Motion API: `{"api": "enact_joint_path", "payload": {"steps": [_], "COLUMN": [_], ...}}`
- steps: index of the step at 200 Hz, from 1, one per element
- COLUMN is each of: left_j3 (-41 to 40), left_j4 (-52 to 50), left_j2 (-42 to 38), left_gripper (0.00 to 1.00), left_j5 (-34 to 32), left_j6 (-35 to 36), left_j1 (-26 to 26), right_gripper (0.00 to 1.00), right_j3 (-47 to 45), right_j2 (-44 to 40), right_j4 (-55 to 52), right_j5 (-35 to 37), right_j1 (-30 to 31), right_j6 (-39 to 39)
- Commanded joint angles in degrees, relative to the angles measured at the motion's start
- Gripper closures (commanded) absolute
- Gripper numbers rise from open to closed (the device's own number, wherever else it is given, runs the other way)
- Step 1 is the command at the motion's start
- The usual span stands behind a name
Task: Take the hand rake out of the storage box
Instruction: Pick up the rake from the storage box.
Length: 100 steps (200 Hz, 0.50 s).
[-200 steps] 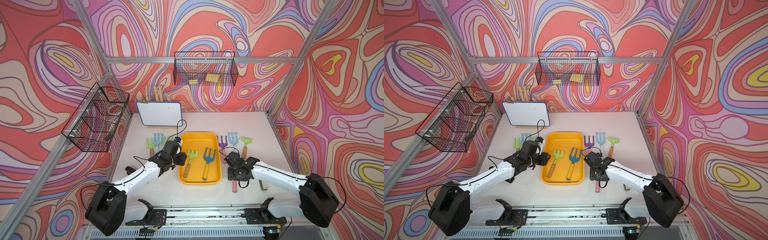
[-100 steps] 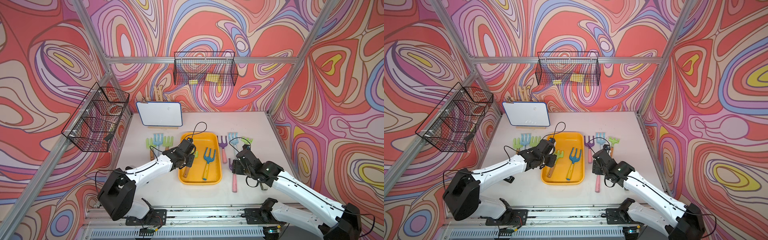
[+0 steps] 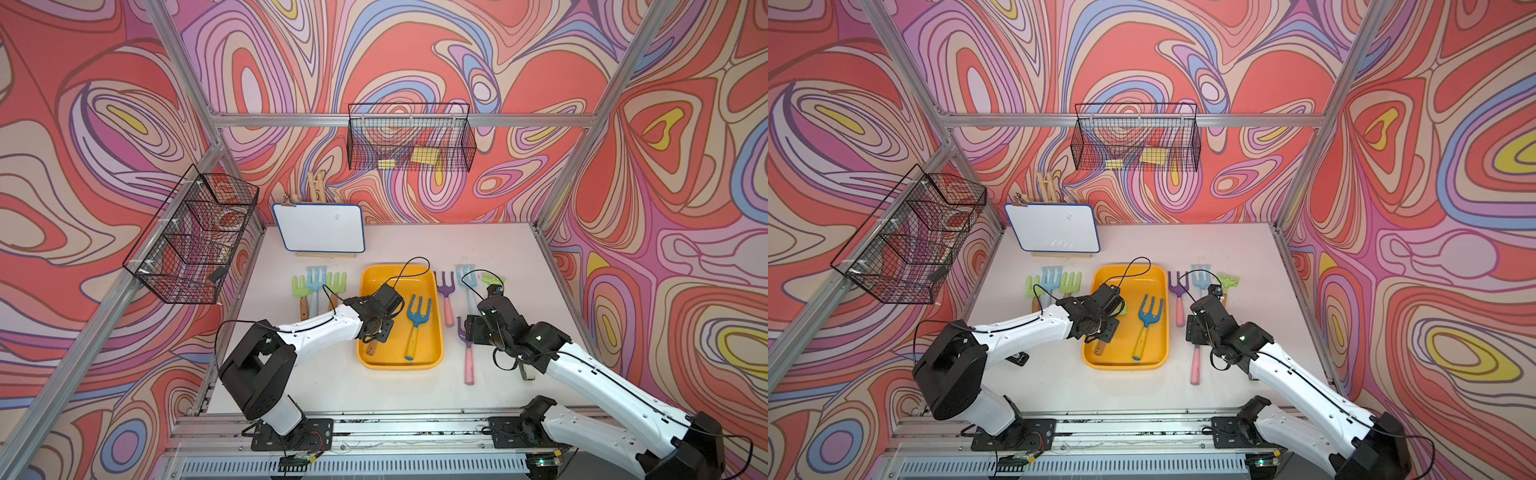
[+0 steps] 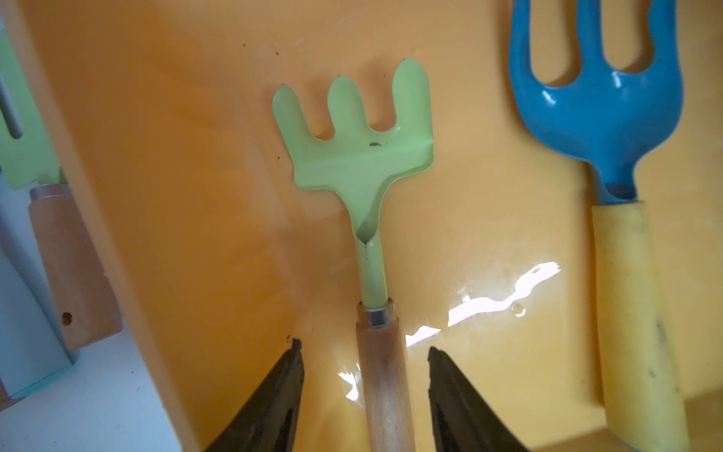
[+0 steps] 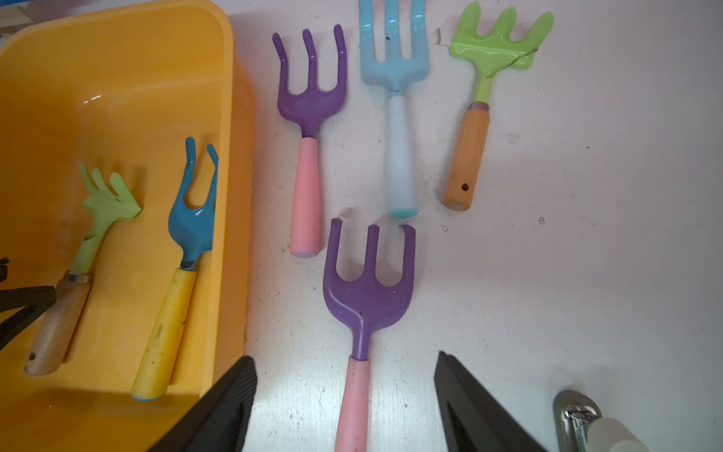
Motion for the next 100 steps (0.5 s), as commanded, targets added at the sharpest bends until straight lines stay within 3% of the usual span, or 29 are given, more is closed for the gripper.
{"api": "enact_joint_path", "payload": {"steps": [1,100], "left_j3": [1.15,2.07], "left_j4": [-2.48,-0.72], "left_j2": [2.13,8.8], "left_gripper": [0.43,0.52], "left_j5": [-1.29,2.01], "left_j6": [-0.57,-0.57], "left_j1": [-0.26,-0.62], "right_gripper": [0.23,0.24], "right_j3": [-0.89,-1.26], "right_j2": [-0.66,-1.01], "right_j4": [1.3,1.65], "right_j5": [-0.79,-1.15], "right_j1": [-0.3,-0.43], "right_j6": [-1.02,-1.25]}}
